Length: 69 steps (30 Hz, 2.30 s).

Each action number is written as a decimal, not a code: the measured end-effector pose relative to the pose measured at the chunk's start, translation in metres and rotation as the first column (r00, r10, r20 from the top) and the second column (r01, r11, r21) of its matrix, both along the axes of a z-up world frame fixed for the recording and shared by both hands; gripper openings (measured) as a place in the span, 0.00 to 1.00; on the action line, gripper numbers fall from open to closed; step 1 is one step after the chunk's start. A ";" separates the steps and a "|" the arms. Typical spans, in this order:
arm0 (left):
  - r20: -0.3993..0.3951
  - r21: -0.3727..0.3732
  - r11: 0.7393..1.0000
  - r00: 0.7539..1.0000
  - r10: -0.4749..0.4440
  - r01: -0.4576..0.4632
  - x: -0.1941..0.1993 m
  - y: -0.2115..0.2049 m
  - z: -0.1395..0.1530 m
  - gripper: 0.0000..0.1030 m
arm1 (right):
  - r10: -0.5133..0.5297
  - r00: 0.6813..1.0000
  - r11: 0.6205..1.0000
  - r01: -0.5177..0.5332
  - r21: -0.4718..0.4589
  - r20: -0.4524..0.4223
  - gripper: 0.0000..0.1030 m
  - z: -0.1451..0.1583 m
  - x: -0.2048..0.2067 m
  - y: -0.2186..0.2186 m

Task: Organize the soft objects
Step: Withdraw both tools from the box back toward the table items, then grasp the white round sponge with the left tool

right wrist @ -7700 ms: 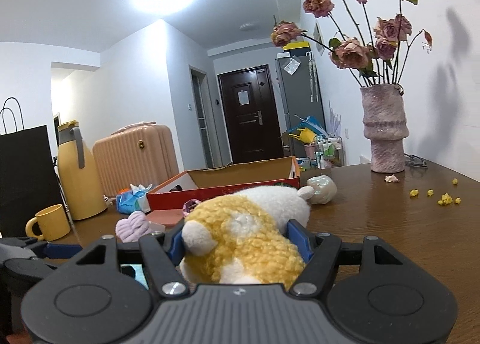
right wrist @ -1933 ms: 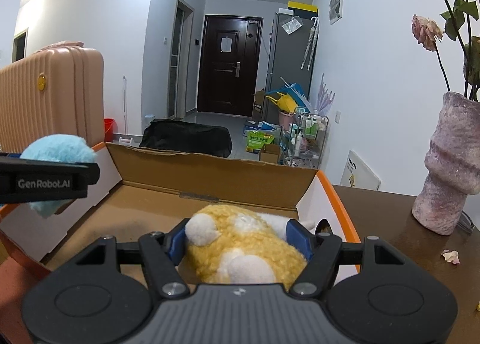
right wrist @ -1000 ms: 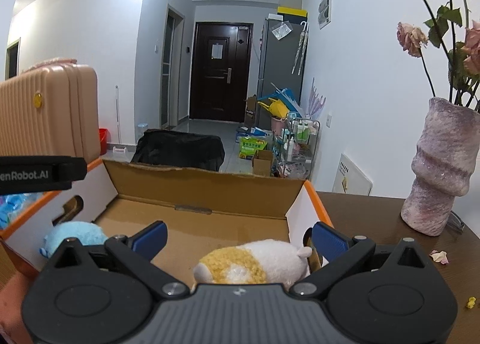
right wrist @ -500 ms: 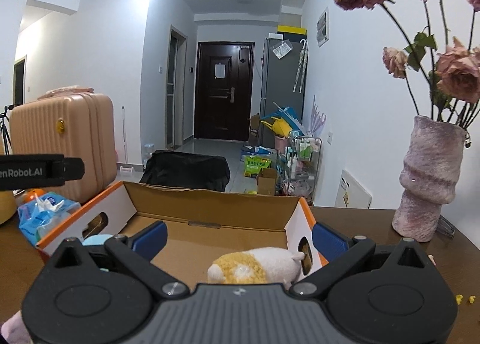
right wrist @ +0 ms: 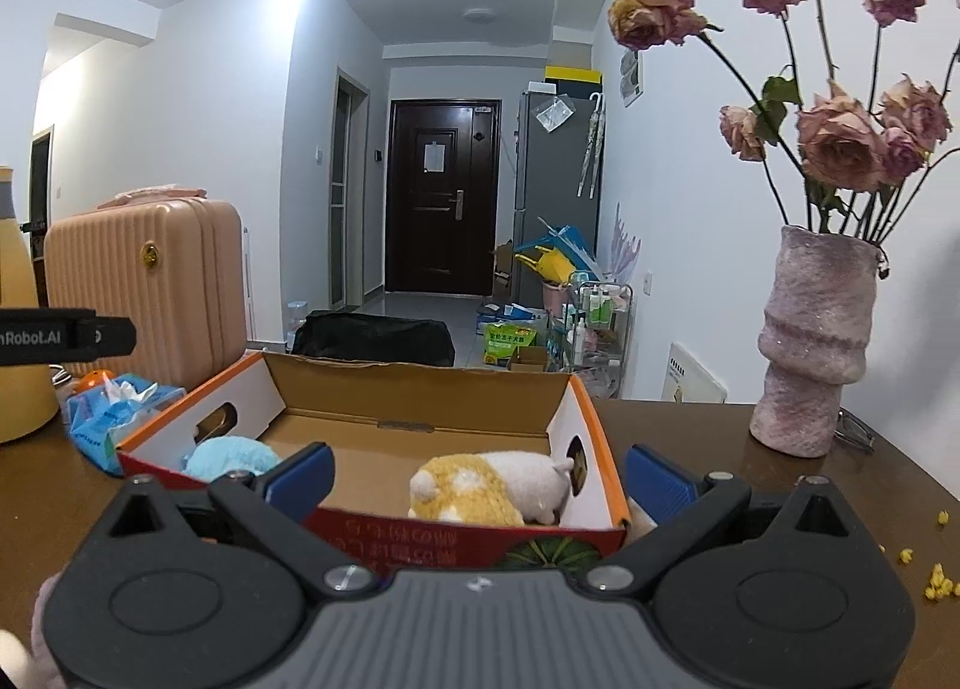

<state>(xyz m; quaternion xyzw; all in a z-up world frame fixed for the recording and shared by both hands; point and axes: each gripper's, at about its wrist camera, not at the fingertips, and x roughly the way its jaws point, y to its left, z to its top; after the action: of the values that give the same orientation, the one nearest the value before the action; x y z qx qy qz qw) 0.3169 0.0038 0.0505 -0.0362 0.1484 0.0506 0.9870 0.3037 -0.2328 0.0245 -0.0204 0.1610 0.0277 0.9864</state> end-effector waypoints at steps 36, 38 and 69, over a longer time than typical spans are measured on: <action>0.039 0.024 1.000 0.999 -0.011 0.010 -0.105 0.021 -0.021 1.00 | 0.017 0.998 0.999 -0.015 -0.040 0.060 1.00 -0.019 -0.112 0.000; 0.033 0.025 1.000 0.999 -0.015 0.014 -0.110 0.022 -0.023 1.00 | 0.015 0.998 0.999 -0.013 -0.040 0.057 1.00 -0.021 -0.118 -0.001; -0.307 0.064 0.990 0.947 -0.097 0.123 -0.114 0.019 -0.087 1.00 | -0.012 1.000 1.000 0.013 0.007 -0.023 1.00 -0.039 -0.147 -0.016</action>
<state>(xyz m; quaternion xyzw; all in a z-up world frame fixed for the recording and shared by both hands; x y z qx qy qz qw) 0.2029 0.0231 -0.0366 0.0210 0.2979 0.0065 0.9543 0.1570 -0.2483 -0.0149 -0.0157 0.1721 0.0223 0.9847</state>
